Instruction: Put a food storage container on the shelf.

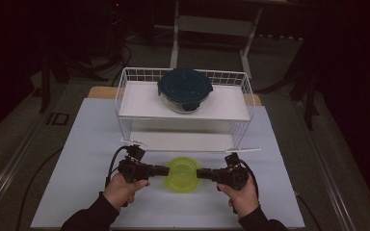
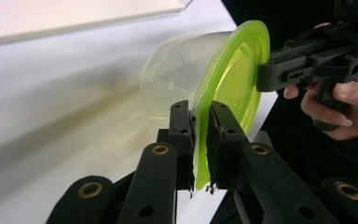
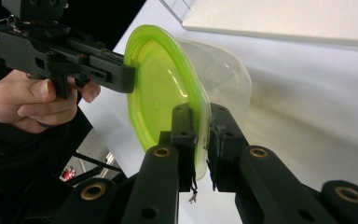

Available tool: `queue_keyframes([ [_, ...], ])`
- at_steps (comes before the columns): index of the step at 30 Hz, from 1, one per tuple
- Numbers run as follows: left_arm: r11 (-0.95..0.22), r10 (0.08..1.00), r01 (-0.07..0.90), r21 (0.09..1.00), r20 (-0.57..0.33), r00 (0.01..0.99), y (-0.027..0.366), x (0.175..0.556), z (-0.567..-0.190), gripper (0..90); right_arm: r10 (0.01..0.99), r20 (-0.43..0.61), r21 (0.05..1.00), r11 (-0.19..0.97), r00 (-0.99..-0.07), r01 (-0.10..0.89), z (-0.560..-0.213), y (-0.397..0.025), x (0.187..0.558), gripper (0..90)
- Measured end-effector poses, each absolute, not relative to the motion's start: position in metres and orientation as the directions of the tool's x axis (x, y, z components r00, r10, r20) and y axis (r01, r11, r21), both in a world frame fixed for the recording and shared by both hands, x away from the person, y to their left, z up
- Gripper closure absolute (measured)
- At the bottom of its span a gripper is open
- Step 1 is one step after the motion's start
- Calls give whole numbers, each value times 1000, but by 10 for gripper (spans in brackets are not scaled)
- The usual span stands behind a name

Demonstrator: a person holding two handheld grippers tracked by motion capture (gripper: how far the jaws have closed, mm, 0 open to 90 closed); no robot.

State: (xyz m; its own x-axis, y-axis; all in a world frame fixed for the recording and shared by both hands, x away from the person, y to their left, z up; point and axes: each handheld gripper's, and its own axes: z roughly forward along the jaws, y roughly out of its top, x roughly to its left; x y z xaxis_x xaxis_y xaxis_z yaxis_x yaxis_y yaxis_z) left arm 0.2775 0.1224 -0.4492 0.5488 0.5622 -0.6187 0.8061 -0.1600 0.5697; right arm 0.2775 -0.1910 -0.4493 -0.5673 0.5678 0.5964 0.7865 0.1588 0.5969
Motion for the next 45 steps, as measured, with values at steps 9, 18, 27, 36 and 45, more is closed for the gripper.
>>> queue_keyframes([
  [9,-141,549,773,618,-601,581,126,277,-418,808,556,580,633,152,-596,759,-422,-191,280,817],
  [18,-140,560,729,670,-554,616,130,279,-382,811,548,566,665,139,-616,734,-394,-187,285,815],
  [27,-125,560,694,709,-527,639,136,284,-351,814,553,538,693,141,-636,708,-364,-180,292,814],
  [36,-96,552,655,750,-507,662,142,292,-314,814,542,511,740,119,-668,662,-324,-177,301,814],
  [45,-87,561,627,774,-482,673,144,303,-284,815,548,487,767,104,-680,633,-295,-173,313,813],
])
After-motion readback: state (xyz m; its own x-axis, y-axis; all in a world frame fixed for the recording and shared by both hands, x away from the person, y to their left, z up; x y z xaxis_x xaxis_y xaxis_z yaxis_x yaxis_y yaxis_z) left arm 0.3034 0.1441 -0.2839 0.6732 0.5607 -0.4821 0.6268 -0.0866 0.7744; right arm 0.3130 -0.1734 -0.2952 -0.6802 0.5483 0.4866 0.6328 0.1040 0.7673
